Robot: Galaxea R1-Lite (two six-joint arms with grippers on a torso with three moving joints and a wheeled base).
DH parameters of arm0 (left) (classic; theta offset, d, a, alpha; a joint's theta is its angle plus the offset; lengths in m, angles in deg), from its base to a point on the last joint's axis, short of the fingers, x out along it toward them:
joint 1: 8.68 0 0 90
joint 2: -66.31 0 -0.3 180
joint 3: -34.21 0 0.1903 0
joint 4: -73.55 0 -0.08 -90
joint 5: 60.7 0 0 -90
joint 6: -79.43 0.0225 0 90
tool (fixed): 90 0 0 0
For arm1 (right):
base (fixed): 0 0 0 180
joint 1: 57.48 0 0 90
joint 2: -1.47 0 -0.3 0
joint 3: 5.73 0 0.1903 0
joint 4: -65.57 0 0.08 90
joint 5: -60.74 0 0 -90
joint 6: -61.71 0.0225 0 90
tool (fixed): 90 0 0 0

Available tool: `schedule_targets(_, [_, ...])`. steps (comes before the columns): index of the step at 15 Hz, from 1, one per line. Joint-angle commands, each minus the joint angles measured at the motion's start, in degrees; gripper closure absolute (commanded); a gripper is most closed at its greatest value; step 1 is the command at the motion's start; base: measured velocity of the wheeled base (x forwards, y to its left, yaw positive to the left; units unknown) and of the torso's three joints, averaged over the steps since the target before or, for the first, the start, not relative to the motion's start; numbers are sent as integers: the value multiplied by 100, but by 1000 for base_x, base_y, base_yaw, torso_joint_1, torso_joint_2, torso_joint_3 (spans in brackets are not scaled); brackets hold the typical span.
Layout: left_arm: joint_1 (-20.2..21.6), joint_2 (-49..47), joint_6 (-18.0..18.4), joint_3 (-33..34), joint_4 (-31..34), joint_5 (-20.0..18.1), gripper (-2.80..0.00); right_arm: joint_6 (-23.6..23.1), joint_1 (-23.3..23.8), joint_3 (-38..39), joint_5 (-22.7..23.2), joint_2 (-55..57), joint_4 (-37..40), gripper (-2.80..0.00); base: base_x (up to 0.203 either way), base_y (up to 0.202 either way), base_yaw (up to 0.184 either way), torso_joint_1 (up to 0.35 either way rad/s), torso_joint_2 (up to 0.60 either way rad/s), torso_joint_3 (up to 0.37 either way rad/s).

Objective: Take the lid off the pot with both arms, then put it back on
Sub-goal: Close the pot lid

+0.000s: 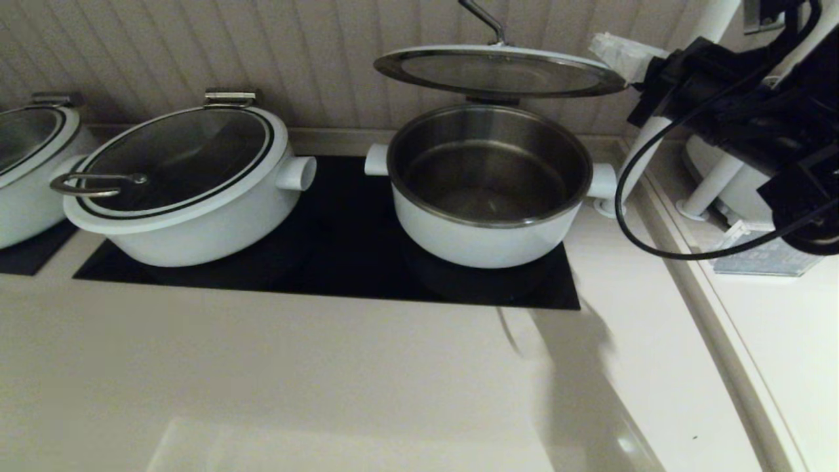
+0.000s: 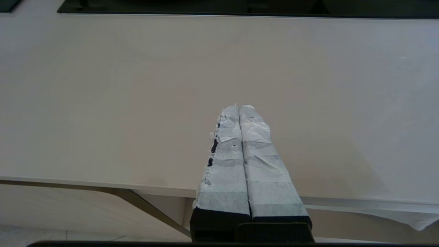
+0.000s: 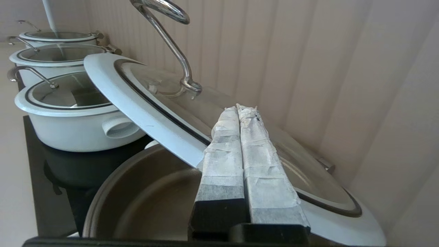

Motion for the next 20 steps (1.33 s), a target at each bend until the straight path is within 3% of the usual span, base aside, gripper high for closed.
schedule_targets(1, [0, 2, 0, 0, -4, 7, 0, -2, -16, 66, 23, -15, -80, 0, 0, 0, 0, 0, 0, 0])
schedule_targets(20, [-4, 2, 0, 0, -4, -1, 0, -28, -321, 1119, 59, -156, -621, 0, 0, 0, 0, 0, 0, 0])
